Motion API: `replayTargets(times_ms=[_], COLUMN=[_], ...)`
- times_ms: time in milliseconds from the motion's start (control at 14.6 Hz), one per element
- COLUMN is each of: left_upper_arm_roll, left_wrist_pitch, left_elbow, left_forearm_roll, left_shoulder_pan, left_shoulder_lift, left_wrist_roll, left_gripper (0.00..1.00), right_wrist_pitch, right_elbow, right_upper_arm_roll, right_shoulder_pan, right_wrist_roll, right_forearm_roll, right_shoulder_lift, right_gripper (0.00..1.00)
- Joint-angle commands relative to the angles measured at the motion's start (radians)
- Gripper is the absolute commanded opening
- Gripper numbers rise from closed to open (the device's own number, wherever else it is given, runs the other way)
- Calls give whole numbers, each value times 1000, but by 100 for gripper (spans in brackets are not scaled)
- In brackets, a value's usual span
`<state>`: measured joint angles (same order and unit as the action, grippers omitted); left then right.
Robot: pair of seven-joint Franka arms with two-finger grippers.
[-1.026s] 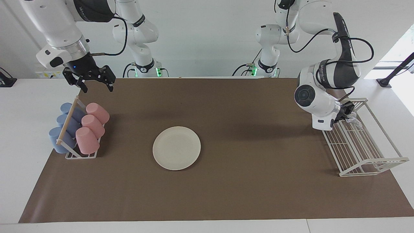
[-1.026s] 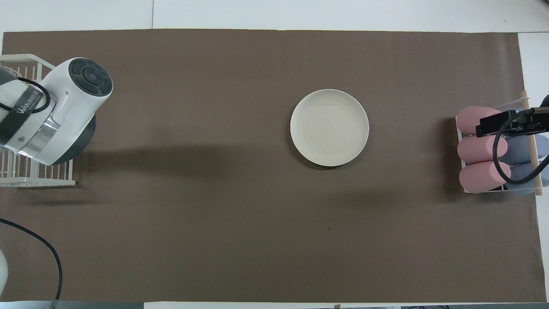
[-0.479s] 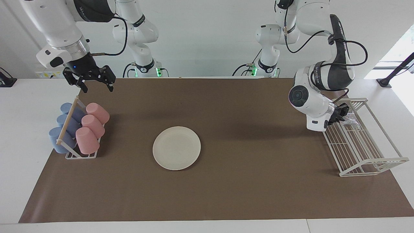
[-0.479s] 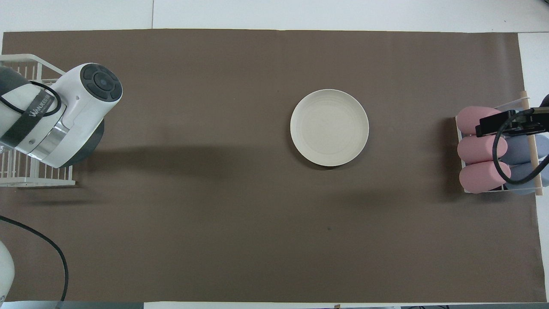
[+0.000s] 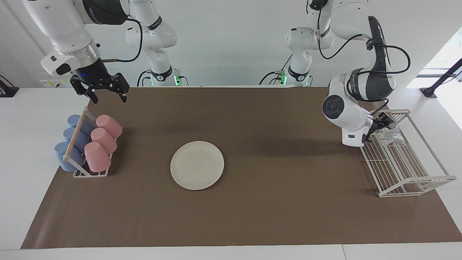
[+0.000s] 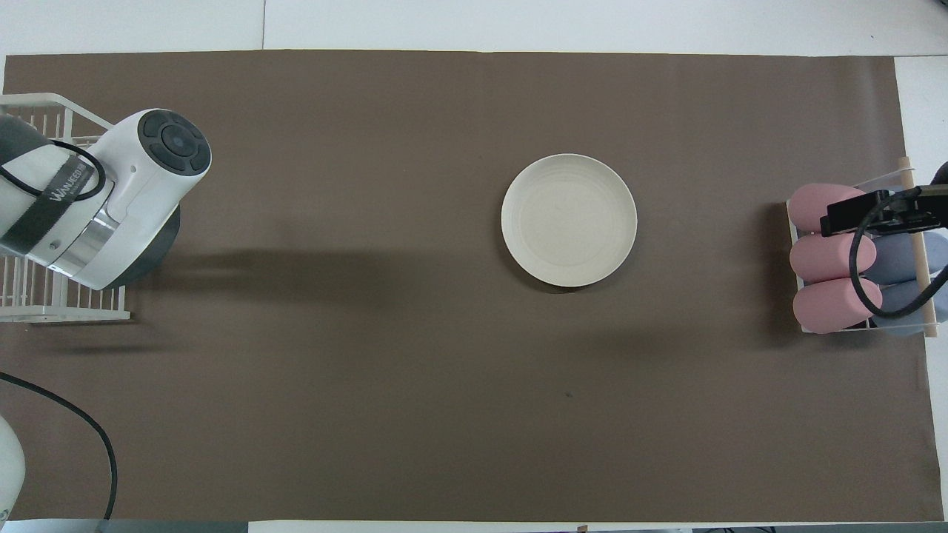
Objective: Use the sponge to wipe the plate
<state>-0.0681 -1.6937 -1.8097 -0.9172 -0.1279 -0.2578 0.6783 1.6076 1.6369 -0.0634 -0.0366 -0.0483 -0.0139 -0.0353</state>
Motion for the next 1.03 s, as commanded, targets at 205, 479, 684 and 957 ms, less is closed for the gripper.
replayTargets(times_ms=[205, 479, 684, 957], left_upper_arm_roll=[8, 10, 19, 24], left_wrist_pitch=[-17, 14, 69, 100], left_elbow=[53, 156, 245, 259], left_forearm_roll=[128, 282, 439, 628], left_shoulder_pan=[1, 8, 14, 69], left_shoulder_lift=[28, 34, 35, 113], left_wrist_roll=[0, -51, -121, -261], left_gripper=[100, 100, 100, 100], right_wrist_pitch=[-6, -9, -8, -8], right_elbow=[-11, -11, -11, -11], right_upper_arm_roll=[1, 2, 2, 2], right_shoulder_pan=[-6, -3, -5, -6], right_wrist_roll=[-18, -19, -18, -18], right_forearm_roll=[6, 6, 5, 5], right_shoulder_lift=[2, 2, 2, 2], right_gripper=[100, 100, 100, 100])
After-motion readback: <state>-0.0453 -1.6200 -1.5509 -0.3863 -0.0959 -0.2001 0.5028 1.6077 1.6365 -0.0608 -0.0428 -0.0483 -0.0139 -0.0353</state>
